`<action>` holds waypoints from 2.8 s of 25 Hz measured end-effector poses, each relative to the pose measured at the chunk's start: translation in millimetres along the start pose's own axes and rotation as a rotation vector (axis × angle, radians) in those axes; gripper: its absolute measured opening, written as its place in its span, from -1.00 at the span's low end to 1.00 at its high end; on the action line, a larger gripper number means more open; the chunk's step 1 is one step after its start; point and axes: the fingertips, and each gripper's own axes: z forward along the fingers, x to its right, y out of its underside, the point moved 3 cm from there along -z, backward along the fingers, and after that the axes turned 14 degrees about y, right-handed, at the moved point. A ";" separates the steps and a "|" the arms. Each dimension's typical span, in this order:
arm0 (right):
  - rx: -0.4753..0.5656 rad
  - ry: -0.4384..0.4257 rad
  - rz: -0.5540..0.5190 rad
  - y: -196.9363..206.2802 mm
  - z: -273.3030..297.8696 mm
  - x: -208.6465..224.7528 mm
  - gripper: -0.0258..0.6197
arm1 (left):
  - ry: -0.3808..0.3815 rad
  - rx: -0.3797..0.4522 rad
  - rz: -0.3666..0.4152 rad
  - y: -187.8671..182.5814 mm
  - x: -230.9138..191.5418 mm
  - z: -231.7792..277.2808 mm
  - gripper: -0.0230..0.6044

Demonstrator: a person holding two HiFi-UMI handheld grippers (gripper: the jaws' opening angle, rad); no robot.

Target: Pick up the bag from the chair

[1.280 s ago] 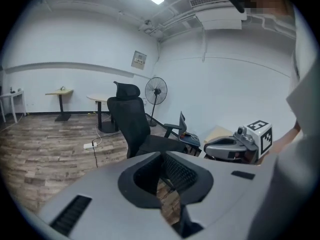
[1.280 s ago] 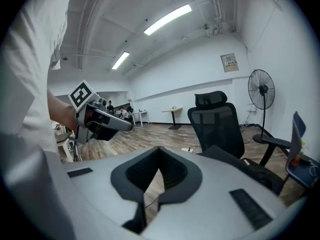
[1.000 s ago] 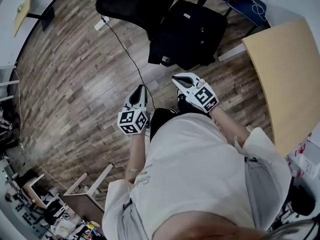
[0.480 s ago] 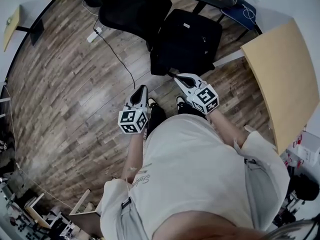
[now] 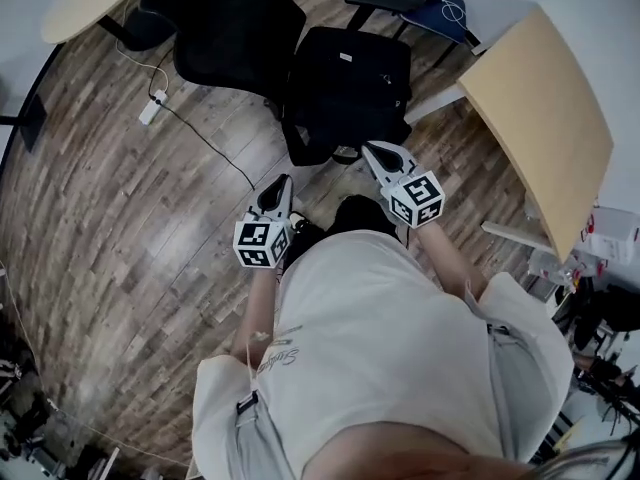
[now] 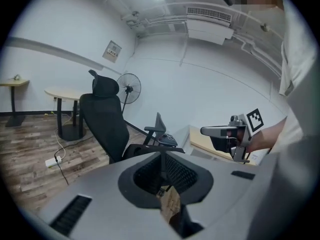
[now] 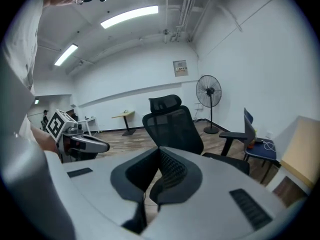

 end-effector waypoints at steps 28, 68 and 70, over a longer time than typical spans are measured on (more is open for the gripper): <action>-0.058 0.169 0.200 72.2 16.9 143.3 -0.93 | 0.207 -0.382 0.193 -20.8 -41.3 179.3 -0.82; -0.654 -0.097 -0.083 213.3 43.9 81.2 -0.53 | 0.516 -0.812 -0.034 142.2 -99.2 198.6 -0.42; -0.655 -0.103 -0.101 213.0 48.5 80.1 -0.53 | 0.530 -0.824 -0.025 145.3 -97.9 201.3 -0.42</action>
